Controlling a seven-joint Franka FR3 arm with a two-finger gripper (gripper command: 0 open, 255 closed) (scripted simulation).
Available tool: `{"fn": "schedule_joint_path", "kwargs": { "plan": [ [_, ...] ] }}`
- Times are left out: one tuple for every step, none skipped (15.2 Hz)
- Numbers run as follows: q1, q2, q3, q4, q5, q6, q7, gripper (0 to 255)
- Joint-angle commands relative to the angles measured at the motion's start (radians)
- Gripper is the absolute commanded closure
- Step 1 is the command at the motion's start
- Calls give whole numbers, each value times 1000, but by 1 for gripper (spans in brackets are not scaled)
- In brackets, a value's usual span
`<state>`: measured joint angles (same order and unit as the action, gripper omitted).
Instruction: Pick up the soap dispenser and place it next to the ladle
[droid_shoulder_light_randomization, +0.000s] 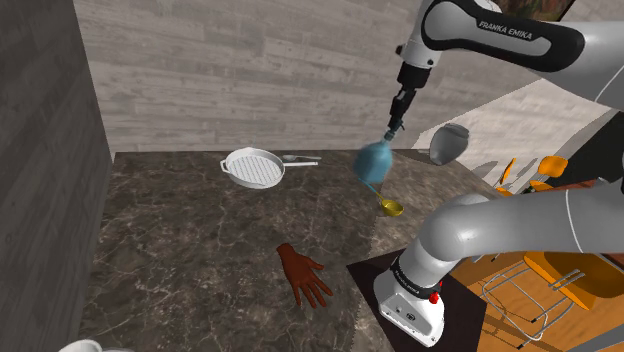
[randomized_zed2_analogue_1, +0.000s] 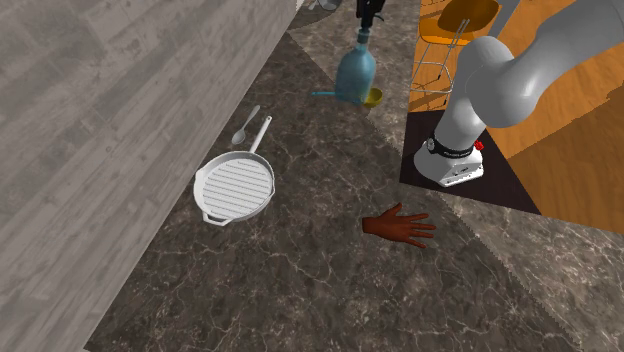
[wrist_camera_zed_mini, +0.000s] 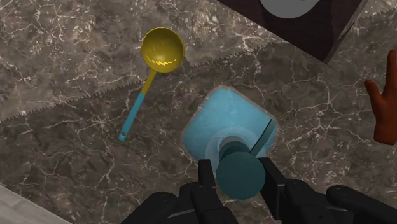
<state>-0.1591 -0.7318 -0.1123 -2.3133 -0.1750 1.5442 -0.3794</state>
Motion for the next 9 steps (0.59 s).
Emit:
{"fn": "schedule_joint_path", "kwargs": {
  "plan": [
    [-1,-5,-2,-30,-2,25,3,255],
    [-1,-8,-3,-45,-3,38,4,255],
    [-1,-11,-4,-60,-4,50,6,255],
    [-1,-13,-5,-75,-5,63,7,255],
    [-2,-15,-6,-90,-6,75,8,255],
    [-2,-17,-7,-105,-7,88,10,255],
    [-2,-19,-9,-119,-8,101,11,255],
    [-3,-20,-10,-133,-9,113,13,255],
    [-3,-22,-11,-148,-11,126,14,255]
  ]
}}
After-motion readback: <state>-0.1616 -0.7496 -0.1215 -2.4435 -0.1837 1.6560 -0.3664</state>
